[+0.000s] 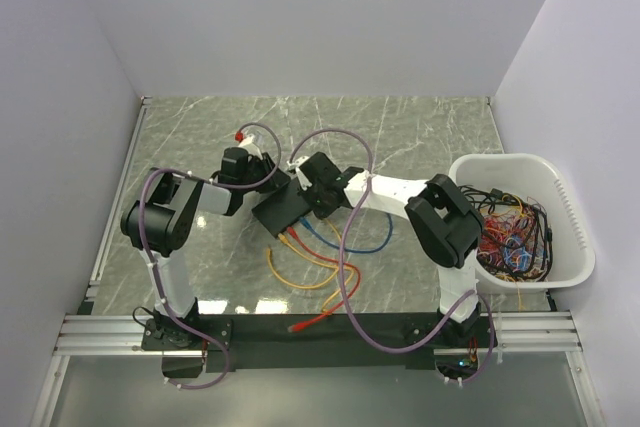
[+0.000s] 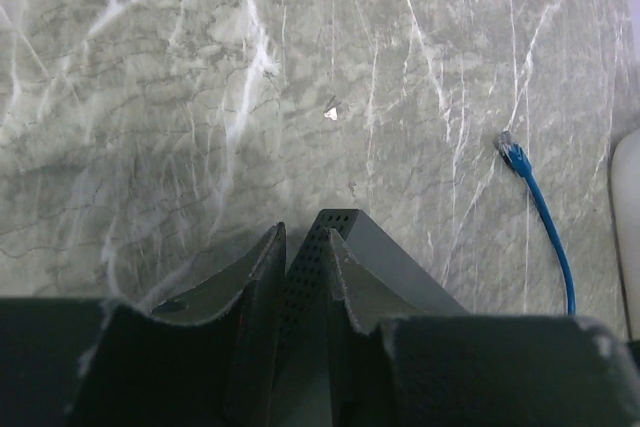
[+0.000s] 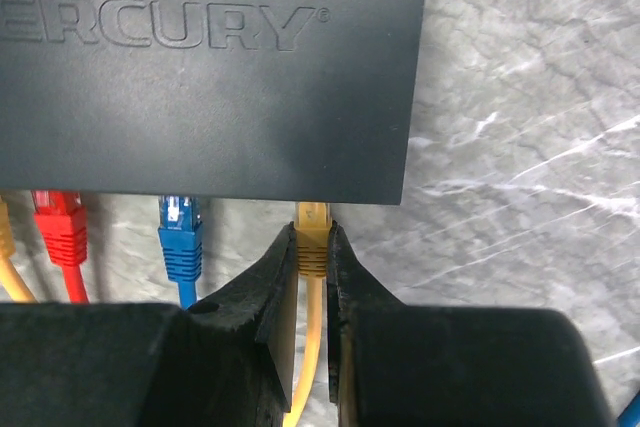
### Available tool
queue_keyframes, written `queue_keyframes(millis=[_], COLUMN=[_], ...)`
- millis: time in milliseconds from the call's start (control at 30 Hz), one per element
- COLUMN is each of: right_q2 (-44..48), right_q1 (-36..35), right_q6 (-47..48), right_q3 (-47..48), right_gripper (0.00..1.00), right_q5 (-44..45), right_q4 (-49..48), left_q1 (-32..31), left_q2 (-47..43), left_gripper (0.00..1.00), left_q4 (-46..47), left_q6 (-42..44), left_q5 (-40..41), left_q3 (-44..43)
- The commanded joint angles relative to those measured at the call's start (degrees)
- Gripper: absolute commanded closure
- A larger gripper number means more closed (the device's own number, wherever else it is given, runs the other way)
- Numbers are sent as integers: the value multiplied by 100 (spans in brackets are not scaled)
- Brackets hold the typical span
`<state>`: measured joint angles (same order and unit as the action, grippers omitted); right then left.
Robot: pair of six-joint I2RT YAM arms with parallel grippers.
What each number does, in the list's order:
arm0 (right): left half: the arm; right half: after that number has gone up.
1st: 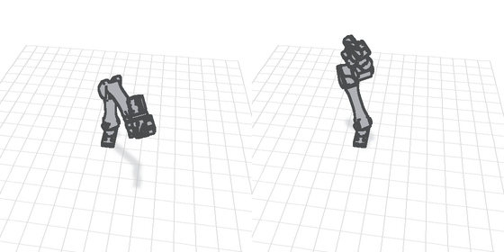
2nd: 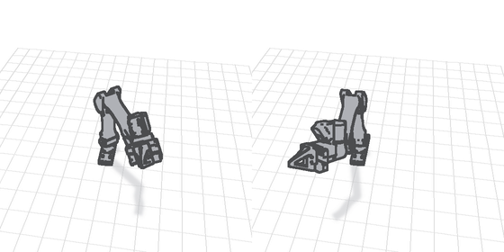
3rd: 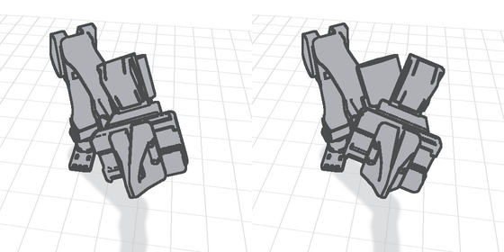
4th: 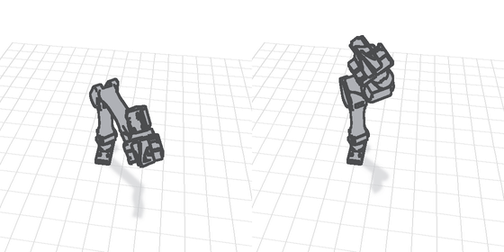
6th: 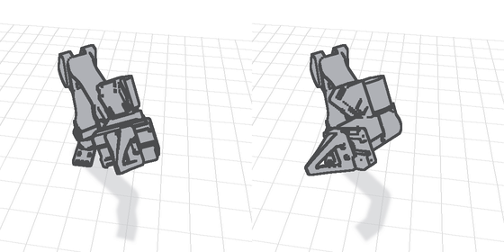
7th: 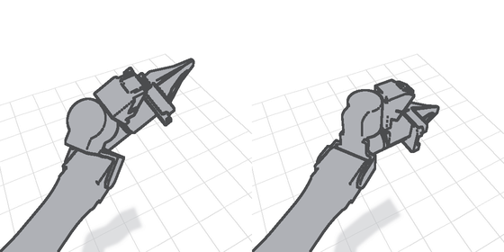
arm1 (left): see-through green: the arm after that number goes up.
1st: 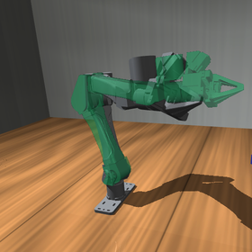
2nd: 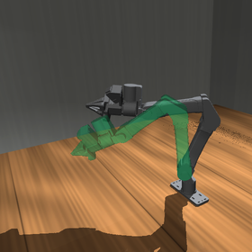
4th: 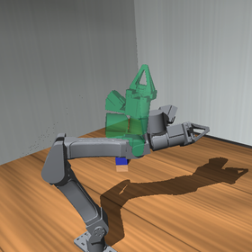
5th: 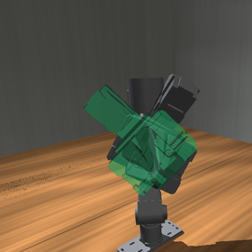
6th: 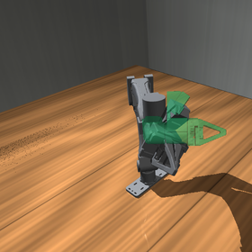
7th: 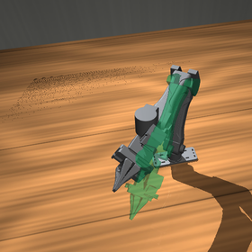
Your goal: Insert the plug into the switch port
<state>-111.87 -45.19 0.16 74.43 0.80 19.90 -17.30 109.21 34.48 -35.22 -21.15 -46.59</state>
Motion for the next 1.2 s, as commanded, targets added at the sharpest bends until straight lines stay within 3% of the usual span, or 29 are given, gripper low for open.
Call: queue_keyframes(millis=[0,433,733,1167], right_q2=[386,78,-405,-405], right_q1=[247,239,204,168], right_q6=[405,528,546,124], right_q3=[212,668,1697,1662], right_gripper=[100,100,100,100], right_q5=[53,-387,-800,-1135], right_q4=[-1313,-1331,-1348,-3000], left_q1=[-327,-379,-1047,-1434], left_q2=[153,303,233,531], left_gripper=[73,73,74,74], left_q4=[-1023,-733,-1014,-583], left_q6=[-46,-231,-29,-169], left_q5=[-794,-821,-513,-742], left_q3=[413,888,818,958])
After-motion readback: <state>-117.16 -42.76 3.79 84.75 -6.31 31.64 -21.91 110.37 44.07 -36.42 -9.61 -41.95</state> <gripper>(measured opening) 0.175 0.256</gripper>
